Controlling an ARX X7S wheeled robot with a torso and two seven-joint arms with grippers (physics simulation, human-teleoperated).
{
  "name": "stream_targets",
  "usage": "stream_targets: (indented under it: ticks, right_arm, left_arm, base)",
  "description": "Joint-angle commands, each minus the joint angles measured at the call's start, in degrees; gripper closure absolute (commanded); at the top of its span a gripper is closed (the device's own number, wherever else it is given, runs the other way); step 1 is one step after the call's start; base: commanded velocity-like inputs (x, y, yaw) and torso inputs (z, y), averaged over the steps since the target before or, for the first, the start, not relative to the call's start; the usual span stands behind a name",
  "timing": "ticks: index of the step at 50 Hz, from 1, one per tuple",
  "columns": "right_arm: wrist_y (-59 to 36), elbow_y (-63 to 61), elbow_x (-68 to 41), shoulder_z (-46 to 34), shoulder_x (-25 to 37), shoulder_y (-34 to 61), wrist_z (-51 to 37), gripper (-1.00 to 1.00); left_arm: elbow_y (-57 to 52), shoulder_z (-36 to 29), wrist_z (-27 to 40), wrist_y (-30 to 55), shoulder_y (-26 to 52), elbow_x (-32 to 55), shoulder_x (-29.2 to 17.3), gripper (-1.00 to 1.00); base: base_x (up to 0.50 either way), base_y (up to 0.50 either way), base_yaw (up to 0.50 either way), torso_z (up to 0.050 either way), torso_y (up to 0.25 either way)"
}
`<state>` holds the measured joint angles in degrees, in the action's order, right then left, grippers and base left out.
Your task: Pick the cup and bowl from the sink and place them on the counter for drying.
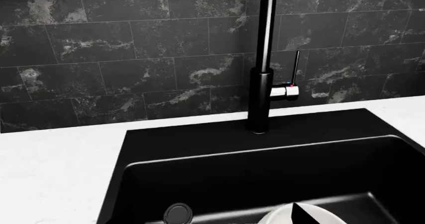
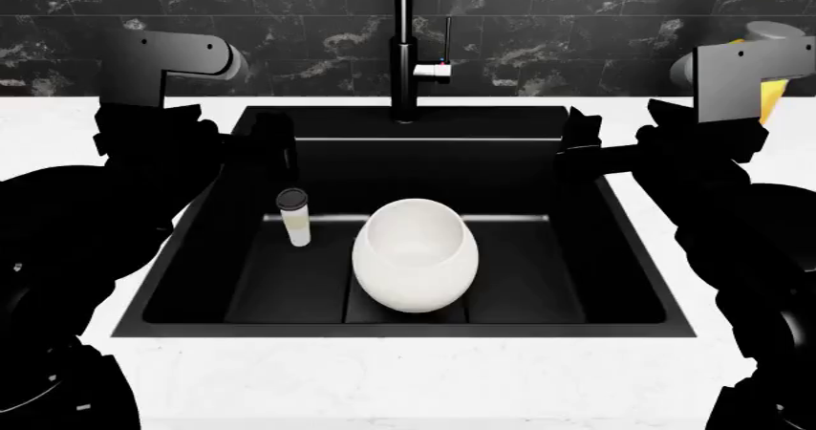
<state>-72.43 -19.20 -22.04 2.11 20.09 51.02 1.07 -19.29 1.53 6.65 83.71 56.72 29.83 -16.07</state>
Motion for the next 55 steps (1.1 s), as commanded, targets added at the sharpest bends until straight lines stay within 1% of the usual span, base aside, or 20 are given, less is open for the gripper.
stream_targets:
  ticks: [1,18,28,40,41,43,45,50,51,52,55]
  right_arm:
    - [-0.29,-0.46,0.02,1.17,-0.45,-1.15,0.1,-1.0]
    - [-0.3,-0.66,-0.33,0.95,-0.39,-2.15,-0.24,-1.0]
    - [0.12,-0.25,-0.32,0.93,-0.46,-3.27,-0.57,-1.0]
    - [0.29,-0.24,-0.48,0.21,-0.29,-3.78,-0.63,-1.0]
    - [-0.5,0.26,-0.7,1.33,-1.1,-3.55,-1.21,-1.0]
    - [0.68,0.13,-0.3,-1.32,0.26,-3.98,-0.16,-1.0]
    - [1.84,-0.59,-0.43,-2.03,0.66,-4.6,0.55,-1.0]
    - [1.11,-0.54,-0.78,-0.52,-0.4,-5.74,-0.38,-1.0]
    - [-1.89,0.33,-1.75,-1.0,-1.24,-5.73,-0.2,-1.0]
    - [-3.65,0.76,-2.61,-0.92,-1.46,-5.46,0.31,-1.0]
    - [-5.69,1.52,-3.02,-3.49,-1.04,-5.44,0.92,-1.0]
  left_arm:
    - [-0.23,1.19,-0.49,-2.04,-2.1,1.17,-0.24,-1.0]
    - [-0.37,1.55,-0.04,-3.39,-4.91,1.52,-0.52,-1.0]
    - [-0.01,1.51,0.05,-3.92,-6.01,1.68,-0.97,-1.0]
    - [-0.15,1.58,0.34,-4.35,-7.18,1.99,-1.29,-1.0]
    - [-0.29,1.72,0.31,-4.4,-7.57,2.08,-1.36,-1.0]
    - [-0.03,1.5,0.43,-4.94,-8.07,1.92,-1.17,-1.0]
    - [-0.13,1.73,0.26,-5.05,-8.63,2.07,-1.5,-1.0]
    - [0.19,1.55,0.68,-5.4,-8.61,1.9,-1.17,-1.0]
    - [0.61,1.28,0.18,-6.83,-10.65,1.72,-1.25,-1.0]
    - [0.63,1.34,0.21,-7.01,-10.93,1.71,-1.22,-1.0]
    - [0.78,1.36,0.29,-7.68,-11.76,1.63,-1.06,-1.0]
  base:
    - [0.47,0.0,0.0,0.0,0.0]
    - [0.44,0.0,0.0,0.0,0.001]
    - [0.32,0.0,0.0,0.0,0.0]
    - [0.04,0.0,0.0,0.0,0.001]
    - [0.0,0.0,0.0,0.0,0.0]
    - [0.0,0.0,0.0,0.0,0.0]
    - [0.1,0.0,0.0,0.0,0.0]
    - [0.29,0.0,0.0,0.0,0.0]
    - [0.0,0.0,0.0,0.0,0.0]
    - [0.0,0.0,0.0,0.0,0.0]
    - [0.0,0.0,0.0,0.0,0.0]
